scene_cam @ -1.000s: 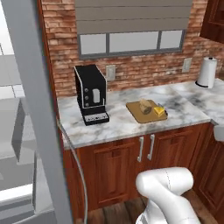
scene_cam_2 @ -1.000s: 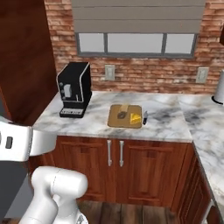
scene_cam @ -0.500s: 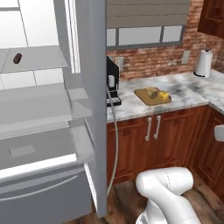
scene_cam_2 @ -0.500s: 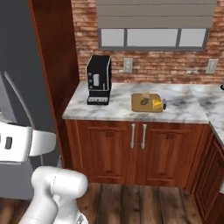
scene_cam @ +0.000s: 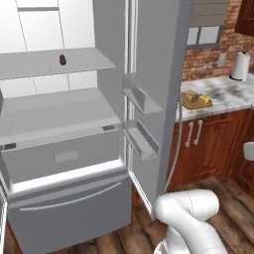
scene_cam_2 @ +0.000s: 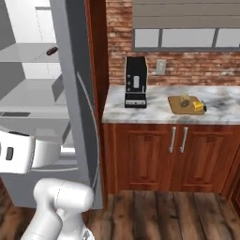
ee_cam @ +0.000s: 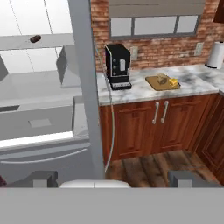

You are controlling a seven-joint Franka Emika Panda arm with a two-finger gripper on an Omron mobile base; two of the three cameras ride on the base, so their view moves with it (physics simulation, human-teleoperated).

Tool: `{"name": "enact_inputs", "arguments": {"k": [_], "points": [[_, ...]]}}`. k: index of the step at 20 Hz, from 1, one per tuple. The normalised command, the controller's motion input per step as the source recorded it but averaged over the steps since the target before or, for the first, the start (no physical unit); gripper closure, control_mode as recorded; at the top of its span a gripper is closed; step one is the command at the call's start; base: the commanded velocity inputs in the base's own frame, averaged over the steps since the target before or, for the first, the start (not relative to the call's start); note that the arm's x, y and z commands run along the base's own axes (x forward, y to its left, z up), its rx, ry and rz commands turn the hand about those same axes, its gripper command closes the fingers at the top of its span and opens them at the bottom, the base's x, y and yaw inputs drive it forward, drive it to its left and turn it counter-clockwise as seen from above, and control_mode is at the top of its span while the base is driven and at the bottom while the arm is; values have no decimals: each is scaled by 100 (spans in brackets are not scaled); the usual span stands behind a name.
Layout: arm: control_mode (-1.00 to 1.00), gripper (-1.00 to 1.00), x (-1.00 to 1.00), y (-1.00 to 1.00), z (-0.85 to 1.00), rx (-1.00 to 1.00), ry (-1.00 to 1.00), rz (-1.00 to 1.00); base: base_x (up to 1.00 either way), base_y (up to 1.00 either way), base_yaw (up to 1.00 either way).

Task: Retrieve the sausage and cheese from the fridge and place them on the cutting board on the counter.

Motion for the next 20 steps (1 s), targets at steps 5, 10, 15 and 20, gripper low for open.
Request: {"name": "enact_inputs", "arguments": {"k": [5, 10, 15, 20], "points": [[100, -100, 0, 0, 0, 0, 0, 0, -13, 95, -9], [100, -100, 0, 0, 0, 0, 0, 0, 52, 100, -10], [100, -100, 0, 0, 0, 0, 0, 0, 91, 59, -9], [100, -100, 0, 0, 0, 0, 0, 0, 93, 22, -6]]}}
